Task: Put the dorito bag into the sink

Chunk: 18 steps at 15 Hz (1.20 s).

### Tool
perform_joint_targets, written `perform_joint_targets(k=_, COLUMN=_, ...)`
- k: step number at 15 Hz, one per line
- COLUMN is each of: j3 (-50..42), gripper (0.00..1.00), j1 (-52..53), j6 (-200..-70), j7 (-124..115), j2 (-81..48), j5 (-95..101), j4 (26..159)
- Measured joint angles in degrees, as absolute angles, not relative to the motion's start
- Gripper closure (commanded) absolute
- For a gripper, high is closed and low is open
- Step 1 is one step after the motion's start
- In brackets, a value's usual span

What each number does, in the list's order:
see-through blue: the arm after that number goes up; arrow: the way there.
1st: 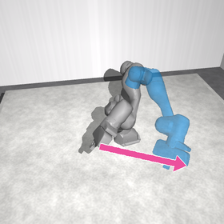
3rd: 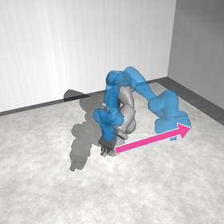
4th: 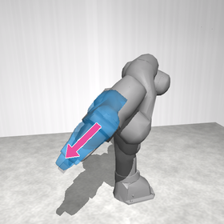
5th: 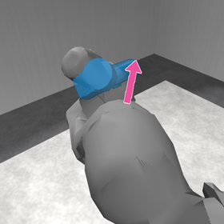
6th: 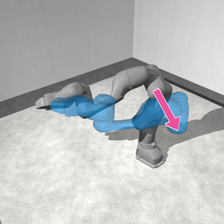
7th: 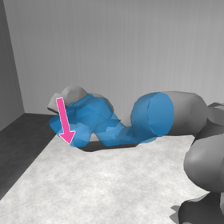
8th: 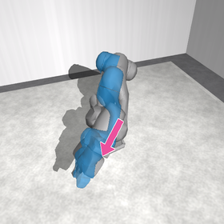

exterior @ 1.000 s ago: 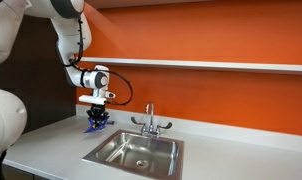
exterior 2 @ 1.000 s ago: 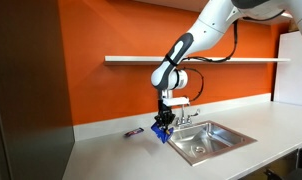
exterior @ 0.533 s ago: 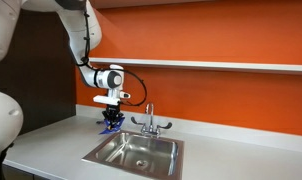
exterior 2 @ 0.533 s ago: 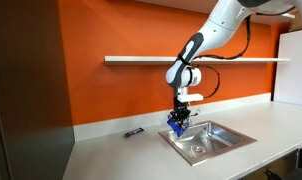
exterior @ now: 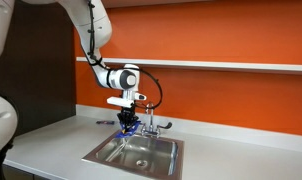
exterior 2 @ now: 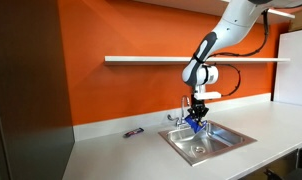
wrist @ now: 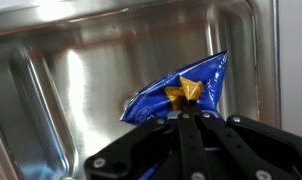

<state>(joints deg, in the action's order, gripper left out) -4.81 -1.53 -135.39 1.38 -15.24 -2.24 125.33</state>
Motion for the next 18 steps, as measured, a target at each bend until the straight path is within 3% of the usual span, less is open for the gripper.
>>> perform_joint_targets(k=9, j3=-6.81, gripper=1.00, j1=-5.00, j6=-138.51, j7=1.38, j2=-16.25, j5=-2.26, j4=128.14)
perform_joint_targets(k=18, j3=-6.56, gripper=1.00, j1=-5.33, j6=-146.51, j7=1.38, j2=-25.34, j5=-2.28, j4=127.51)
